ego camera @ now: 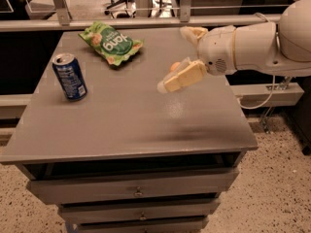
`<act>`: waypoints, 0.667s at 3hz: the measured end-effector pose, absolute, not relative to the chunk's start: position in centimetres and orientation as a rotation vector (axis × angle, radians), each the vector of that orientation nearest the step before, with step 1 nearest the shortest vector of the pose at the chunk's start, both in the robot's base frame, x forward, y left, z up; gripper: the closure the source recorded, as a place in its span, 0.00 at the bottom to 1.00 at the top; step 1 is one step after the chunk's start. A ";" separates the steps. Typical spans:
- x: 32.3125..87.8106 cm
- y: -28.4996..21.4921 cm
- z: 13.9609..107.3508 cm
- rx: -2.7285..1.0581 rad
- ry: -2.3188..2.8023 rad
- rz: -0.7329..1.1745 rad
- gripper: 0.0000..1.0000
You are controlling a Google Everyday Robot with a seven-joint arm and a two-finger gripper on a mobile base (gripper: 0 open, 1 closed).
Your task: Pick pepsi can
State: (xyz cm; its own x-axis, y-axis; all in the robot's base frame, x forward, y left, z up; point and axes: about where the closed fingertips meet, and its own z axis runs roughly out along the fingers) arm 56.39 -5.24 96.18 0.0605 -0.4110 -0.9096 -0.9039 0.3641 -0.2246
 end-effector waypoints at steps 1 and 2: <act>56.4 -5.2 96.2 -1.227 1.542 0.570 0.00; 57.1 -4.2 94.9 -1.217 1.543 0.568 0.00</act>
Offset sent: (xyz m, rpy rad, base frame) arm 0.0203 0.0241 -0.0367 0.0151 -0.0002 -0.0302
